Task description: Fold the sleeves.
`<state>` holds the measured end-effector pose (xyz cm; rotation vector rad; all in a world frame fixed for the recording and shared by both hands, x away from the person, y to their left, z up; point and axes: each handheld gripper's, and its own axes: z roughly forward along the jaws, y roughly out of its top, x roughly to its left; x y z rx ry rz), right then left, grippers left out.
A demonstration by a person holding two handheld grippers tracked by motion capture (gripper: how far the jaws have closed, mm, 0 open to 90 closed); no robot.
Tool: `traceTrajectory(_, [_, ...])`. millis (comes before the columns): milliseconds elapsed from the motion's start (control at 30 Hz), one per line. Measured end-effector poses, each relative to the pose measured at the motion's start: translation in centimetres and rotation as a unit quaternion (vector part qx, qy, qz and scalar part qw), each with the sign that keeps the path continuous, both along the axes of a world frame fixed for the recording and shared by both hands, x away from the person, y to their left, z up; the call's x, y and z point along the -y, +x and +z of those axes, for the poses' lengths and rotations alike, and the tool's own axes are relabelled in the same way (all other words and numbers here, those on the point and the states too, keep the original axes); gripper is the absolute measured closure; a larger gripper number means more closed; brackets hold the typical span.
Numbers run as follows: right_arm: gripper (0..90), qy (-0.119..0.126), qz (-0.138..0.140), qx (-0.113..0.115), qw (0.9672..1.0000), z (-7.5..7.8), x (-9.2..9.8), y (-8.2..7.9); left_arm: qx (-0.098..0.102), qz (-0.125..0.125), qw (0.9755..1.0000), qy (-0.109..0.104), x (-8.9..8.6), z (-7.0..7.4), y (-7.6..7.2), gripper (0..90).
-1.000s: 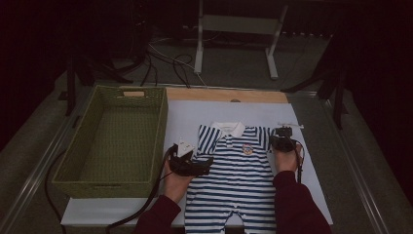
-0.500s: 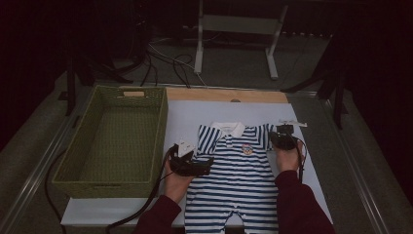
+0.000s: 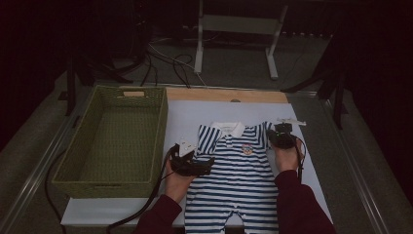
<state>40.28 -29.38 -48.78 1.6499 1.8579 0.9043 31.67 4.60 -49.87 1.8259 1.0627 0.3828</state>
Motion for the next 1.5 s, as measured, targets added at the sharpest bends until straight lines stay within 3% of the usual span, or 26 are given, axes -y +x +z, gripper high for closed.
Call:
traceTrajectory(133, [87.0, -0.01, 0.011, 0.007, 0.9999, 0.4, -0.6, -0.1, 0.0, 0.0, 1.0, -0.001, 0.0, 0.0, 0.0, 0.0])
traceTrajectory(767, [86.9, -0.001, 0.063, 0.018, 0.9979, 1.2, -3.0, -0.7, -0.001, 0.0, 1.0, -0.004, 0.0, 0.0, 0.0, 0.0])
traceTrajectory(1500, [86.1, 0.007, 0.108, -0.007, 0.9941, -0.7, -6.2, -0.8, -0.002, 0.0, 1.0, -0.005, 0.0, 0.0, -0.1, 0.0])
